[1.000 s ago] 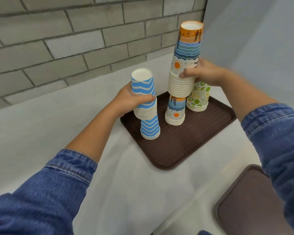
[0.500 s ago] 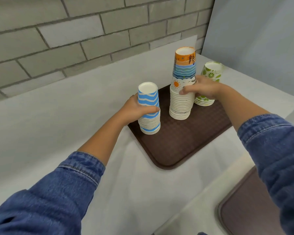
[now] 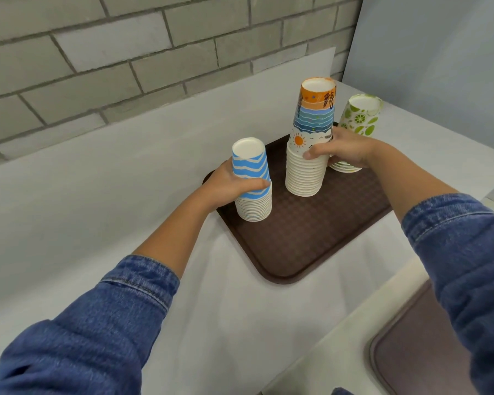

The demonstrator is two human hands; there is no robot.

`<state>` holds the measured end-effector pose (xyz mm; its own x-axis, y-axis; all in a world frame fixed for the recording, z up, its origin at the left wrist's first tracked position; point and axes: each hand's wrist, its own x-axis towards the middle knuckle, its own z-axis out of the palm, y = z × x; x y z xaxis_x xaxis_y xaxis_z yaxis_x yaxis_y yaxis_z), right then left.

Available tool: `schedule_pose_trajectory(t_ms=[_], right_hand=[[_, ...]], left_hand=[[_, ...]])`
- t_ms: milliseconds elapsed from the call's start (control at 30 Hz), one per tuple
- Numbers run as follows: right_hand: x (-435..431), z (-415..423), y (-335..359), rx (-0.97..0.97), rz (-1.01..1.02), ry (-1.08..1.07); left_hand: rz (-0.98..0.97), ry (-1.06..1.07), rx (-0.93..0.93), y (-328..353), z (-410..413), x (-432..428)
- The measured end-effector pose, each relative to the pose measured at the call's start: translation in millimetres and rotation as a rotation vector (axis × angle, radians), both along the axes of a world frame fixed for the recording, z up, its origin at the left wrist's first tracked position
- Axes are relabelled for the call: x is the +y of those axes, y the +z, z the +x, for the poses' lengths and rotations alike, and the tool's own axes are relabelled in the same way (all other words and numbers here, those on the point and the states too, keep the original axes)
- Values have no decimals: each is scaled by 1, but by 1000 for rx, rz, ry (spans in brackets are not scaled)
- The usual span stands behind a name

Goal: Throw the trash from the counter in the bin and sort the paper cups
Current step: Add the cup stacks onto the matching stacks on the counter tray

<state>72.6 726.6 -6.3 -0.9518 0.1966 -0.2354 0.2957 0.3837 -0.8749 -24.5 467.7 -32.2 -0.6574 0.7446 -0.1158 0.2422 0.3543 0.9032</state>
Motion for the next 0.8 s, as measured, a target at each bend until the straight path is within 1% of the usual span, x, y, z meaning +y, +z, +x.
schedule_pose_trajectory(t_ms=[333,500,600,667,733,800], right_hand=[[-2,1,4,-14,-34,42],[-4,5,10,32,-2,20],[-6,14,13,44,33,23],[-9,23,15,45,81,11],[-14,36,16,30,126,-24],[-22,53,16,9,152,-83]], left_hand=[[-28,-30,-2,5,0,0],[-5,-67,1,12,0,-6],[20,-36,-1,18,1,-12],[1,9,38,25,3,-15],[-35,89,114,34,8,-18],[18,178,222,43,15,-21]])
